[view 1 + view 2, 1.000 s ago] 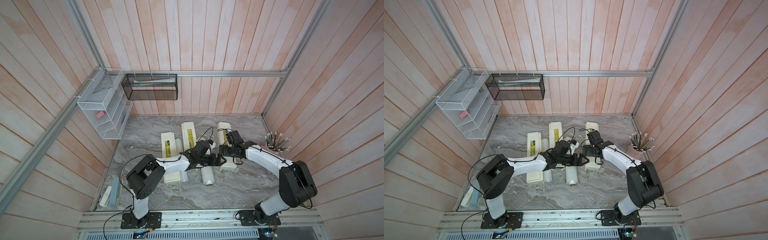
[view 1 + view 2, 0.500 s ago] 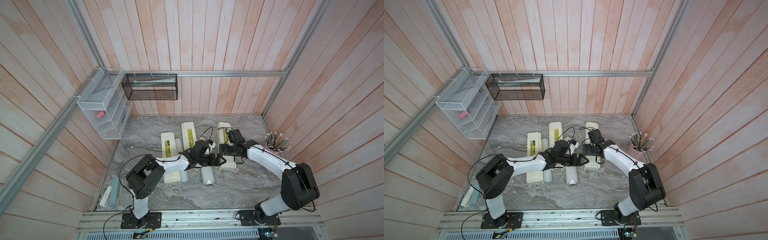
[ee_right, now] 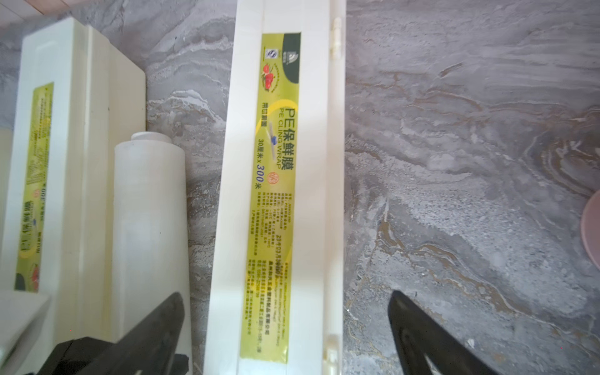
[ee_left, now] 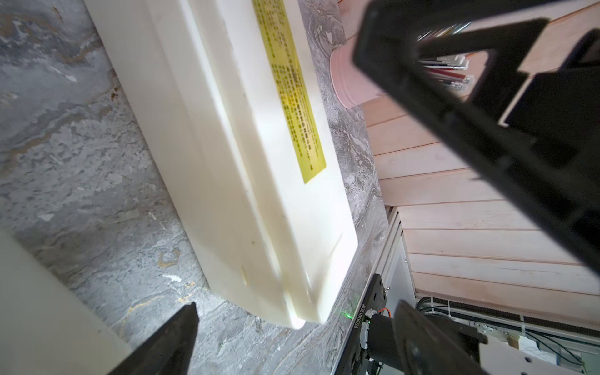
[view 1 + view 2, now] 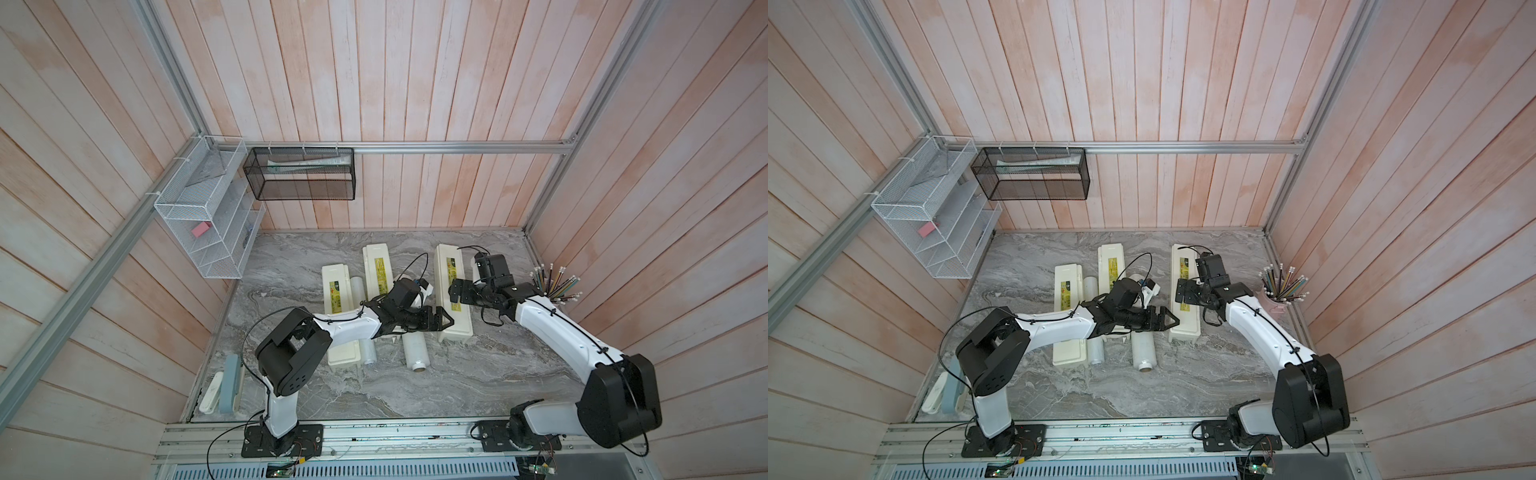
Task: Put plastic wrap rolls into dispensers
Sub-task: Close the lid on the plastic wrap cutting box.
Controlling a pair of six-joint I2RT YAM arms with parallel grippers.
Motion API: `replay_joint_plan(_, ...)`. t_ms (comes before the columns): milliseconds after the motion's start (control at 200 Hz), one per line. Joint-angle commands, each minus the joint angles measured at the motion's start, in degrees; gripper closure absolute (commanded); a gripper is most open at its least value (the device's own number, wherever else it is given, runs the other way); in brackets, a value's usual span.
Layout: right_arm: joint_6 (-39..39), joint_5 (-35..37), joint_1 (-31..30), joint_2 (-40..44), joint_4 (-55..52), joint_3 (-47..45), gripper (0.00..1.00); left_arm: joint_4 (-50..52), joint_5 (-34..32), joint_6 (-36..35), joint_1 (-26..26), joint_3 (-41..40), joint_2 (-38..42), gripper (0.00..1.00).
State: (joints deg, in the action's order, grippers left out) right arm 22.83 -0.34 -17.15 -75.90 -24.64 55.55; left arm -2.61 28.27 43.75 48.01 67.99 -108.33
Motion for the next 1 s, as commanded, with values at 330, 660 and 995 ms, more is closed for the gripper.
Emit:
replay_joint_plan(330, 3.2, -17.1, 10.4, 6.9, 9.4, -13.7, 0.14, 6.4, 2.3, 0.9, -0.2, 7.4, -5.4, 0.05)
replay_joint_plan(660, 5.4, -27.9, 12.1, 6.8, 20.1, -20.9, 0.25, 8.2, 1.2, 1.9, -0.1, 8.9, -8.5, 0.06)
replay_joint_plan(995, 6.4, -30.1, 12.1, 4.1, 24.0, -23.4, 0.32, 9.3, 1.1, 2.1, 0.1, 8.7, -10.6, 0.07)
